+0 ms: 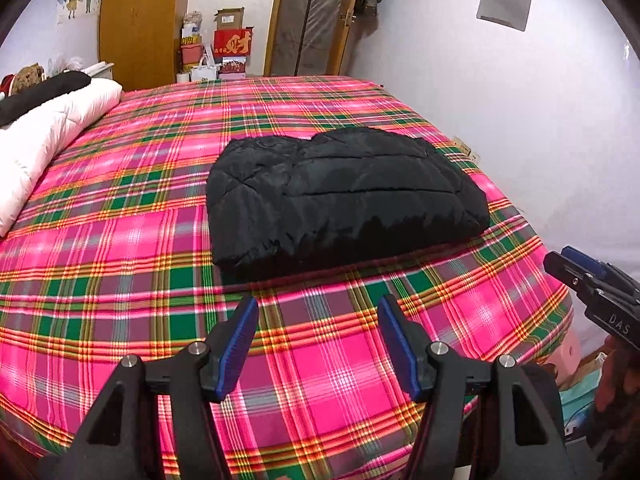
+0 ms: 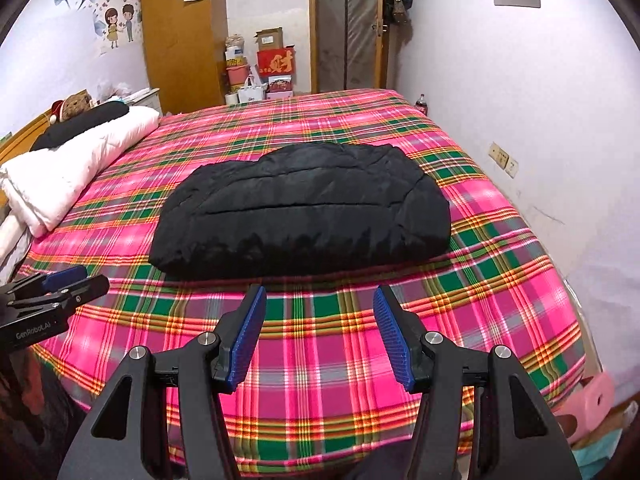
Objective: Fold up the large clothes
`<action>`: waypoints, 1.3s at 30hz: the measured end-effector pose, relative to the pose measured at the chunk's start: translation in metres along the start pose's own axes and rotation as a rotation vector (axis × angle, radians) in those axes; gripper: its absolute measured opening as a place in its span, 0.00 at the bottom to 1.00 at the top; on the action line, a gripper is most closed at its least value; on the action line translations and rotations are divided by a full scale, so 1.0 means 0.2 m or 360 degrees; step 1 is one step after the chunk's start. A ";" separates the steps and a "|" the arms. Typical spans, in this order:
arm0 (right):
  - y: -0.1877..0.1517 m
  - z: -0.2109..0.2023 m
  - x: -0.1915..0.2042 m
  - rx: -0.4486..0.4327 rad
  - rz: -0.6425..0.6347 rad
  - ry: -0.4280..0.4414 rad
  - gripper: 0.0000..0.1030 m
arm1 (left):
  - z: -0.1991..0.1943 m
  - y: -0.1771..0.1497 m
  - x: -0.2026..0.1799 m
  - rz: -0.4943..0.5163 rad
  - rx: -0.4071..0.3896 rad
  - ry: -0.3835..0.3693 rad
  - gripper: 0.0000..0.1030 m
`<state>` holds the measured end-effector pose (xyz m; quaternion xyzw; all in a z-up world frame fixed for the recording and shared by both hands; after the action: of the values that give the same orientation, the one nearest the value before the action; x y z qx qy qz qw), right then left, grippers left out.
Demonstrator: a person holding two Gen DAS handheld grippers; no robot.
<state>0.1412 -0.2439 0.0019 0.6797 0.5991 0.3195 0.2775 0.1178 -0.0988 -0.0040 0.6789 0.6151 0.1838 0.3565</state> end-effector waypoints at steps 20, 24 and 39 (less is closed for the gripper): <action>-0.04 -0.02 0.02 0.0019 -0.0009 0.0002 0.55 | -0.03 -0.01 -0.04 -0.0006 0.0004 -0.0019 0.62; -0.04 -0.02 0.02 0.0021 -0.0011 0.0002 0.55 | -0.03 -0.01 -0.04 0.0001 0.0004 -0.0015 0.62; -0.04 -0.02 0.01 0.0026 -0.0010 0.0003 0.55 | -0.04 -0.01 -0.05 0.0013 0.0012 0.0011 0.62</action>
<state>0.1339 -0.2410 -0.0021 0.6798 0.6040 0.3143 0.2724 0.1092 -0.1067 0.0012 0.6821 0.6141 0.1853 0.3510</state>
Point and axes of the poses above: each gripper's, at about its wrist camera, not at the fingertips, and z roughly the way its jaws point, x to its left, y to its top, the point moved 9 cm from there along z, roughly the way its jaws point, and after that the axes turned 4 degrees about -x, right-handed, at the moved point
